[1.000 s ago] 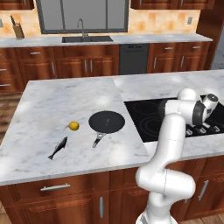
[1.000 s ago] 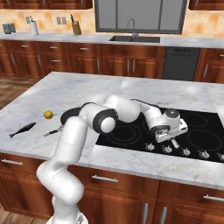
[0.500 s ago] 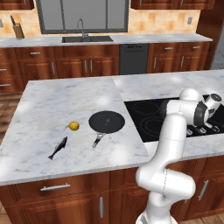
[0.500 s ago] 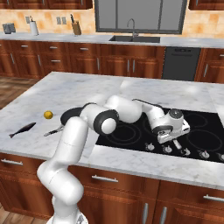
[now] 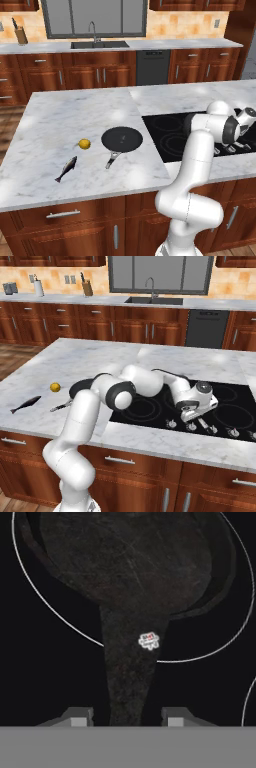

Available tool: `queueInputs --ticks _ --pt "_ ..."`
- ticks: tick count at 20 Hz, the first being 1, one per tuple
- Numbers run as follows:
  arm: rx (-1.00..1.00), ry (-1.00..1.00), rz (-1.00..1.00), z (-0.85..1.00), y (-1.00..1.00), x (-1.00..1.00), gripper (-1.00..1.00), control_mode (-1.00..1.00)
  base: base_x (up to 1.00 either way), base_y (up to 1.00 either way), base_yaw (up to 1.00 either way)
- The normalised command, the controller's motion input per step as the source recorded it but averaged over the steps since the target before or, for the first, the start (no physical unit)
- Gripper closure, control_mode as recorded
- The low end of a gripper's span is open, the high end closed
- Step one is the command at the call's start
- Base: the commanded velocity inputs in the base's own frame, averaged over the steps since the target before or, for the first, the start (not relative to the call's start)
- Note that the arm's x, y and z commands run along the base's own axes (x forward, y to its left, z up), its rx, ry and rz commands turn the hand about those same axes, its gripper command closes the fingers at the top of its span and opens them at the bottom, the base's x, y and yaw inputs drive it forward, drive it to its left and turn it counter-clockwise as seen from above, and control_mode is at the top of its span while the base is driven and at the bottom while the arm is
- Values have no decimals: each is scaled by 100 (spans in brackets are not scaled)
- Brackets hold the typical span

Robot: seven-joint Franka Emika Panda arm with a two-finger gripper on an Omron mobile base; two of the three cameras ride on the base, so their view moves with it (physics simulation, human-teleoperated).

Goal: Place both pans onto different burners. Then place the lemon and the fish on different pans.

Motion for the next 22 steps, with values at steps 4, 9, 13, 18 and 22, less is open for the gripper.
queueInputs --ticks 4,9,13,18,22 --pt "0 0 1 20 -1 0 -100 -100 0 0 0" --pt "1 0 0 51 0 0 -100 -100 0 0 0" --pt "4 -1 0 38 16 -4 -100 -100 0 0 0" --pt "14 -4 -2 39 33 -17 -100 -100 0 0 0" --pt "14 -1 -9 28 50 -6 -100 -100 0 0 0"
